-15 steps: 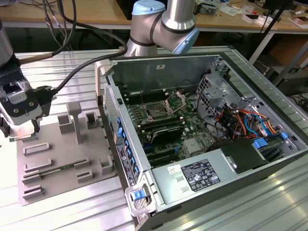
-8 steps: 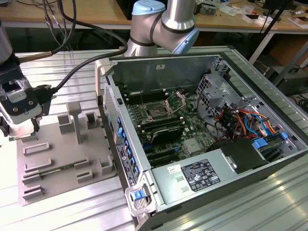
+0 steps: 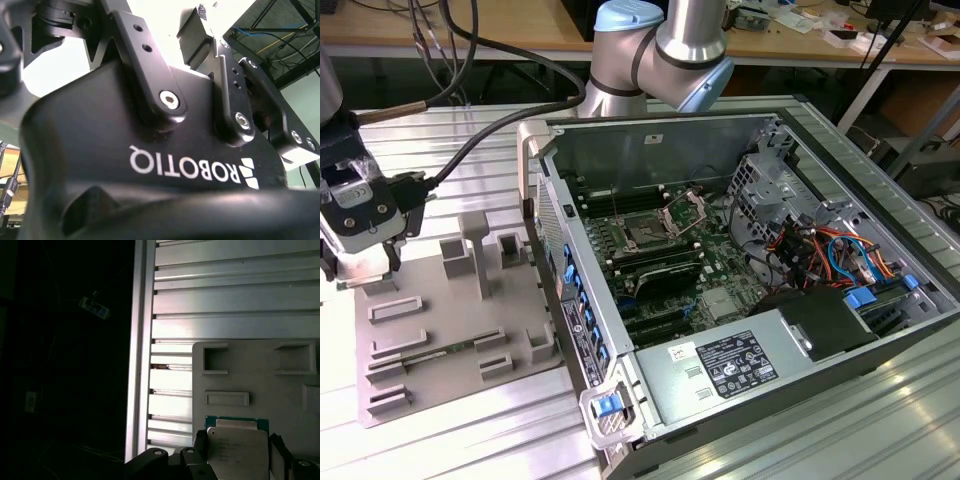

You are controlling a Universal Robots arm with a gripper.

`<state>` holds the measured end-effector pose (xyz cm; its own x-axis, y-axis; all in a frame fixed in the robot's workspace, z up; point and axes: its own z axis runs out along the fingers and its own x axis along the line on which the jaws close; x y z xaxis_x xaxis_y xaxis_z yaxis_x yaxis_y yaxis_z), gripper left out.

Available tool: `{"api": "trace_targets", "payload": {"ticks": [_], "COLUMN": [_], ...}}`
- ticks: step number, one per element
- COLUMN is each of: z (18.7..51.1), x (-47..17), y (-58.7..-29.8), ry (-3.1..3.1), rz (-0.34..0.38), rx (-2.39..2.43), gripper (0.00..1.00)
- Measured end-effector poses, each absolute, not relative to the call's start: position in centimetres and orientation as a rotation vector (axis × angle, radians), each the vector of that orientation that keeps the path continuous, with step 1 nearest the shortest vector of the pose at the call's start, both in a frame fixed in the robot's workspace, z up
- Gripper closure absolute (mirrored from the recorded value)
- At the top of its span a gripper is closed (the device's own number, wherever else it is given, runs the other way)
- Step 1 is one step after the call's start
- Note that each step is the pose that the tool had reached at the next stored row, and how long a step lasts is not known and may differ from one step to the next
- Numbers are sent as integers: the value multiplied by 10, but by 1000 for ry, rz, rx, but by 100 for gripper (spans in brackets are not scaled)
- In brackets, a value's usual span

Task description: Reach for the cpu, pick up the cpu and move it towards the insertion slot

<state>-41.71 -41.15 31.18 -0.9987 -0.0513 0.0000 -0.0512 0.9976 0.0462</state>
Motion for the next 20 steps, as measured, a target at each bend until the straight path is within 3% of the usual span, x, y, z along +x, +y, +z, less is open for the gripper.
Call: {"api": "trace_targets", "payload": {"ticks": [20], "z": [321], "x": [-417], "y": [-412], "ry": [-3139], "rz": [-73], "rx": [81], "gripper": [45]}}
